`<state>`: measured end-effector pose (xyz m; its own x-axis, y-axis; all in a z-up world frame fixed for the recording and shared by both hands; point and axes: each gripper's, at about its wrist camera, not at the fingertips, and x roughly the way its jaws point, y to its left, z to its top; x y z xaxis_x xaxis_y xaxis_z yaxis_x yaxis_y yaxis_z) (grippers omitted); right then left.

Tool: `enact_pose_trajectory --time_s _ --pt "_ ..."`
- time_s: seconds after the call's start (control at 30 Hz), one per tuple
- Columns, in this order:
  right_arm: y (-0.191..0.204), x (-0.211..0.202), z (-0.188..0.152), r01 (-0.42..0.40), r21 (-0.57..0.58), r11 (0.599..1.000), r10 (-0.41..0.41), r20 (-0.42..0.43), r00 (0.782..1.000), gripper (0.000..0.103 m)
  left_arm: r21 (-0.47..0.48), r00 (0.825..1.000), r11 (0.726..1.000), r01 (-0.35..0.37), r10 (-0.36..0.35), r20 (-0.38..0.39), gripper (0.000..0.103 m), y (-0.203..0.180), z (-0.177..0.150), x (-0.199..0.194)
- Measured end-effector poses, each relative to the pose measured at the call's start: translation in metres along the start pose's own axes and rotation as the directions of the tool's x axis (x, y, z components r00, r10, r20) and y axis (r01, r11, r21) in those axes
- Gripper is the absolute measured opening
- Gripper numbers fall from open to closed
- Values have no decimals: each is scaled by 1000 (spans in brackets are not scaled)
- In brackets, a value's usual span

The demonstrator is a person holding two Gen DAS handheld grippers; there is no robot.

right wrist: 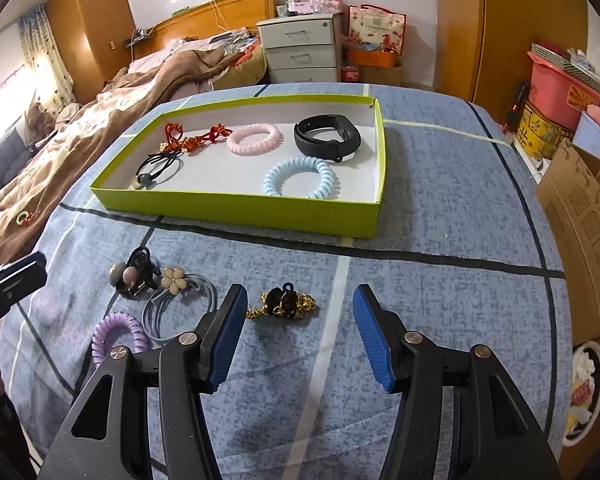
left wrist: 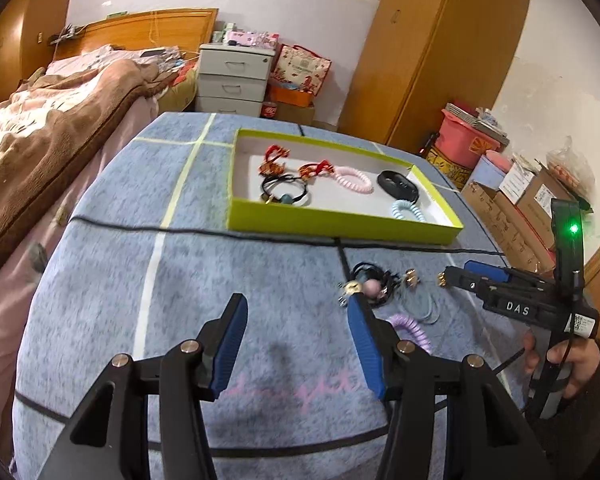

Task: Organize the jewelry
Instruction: 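Grasp the gold-and-black bow clip with the right gripper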

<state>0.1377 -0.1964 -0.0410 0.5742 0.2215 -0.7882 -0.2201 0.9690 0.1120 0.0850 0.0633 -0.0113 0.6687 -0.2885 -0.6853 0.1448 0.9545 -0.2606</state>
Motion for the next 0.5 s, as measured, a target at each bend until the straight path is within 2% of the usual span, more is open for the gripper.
enact_pose_trajectory --time_s 0.27,0.5 --pt "5 6 -2 19 -23 1000 -19 -5 1000 54 -25 1000 1000 1 -1 1 54 10 -9 -2" --pt "13 6 -4 48 -74 996 -48 2 999 36 -31 1000 999 10 -10 -1 54 11 -11 -2"
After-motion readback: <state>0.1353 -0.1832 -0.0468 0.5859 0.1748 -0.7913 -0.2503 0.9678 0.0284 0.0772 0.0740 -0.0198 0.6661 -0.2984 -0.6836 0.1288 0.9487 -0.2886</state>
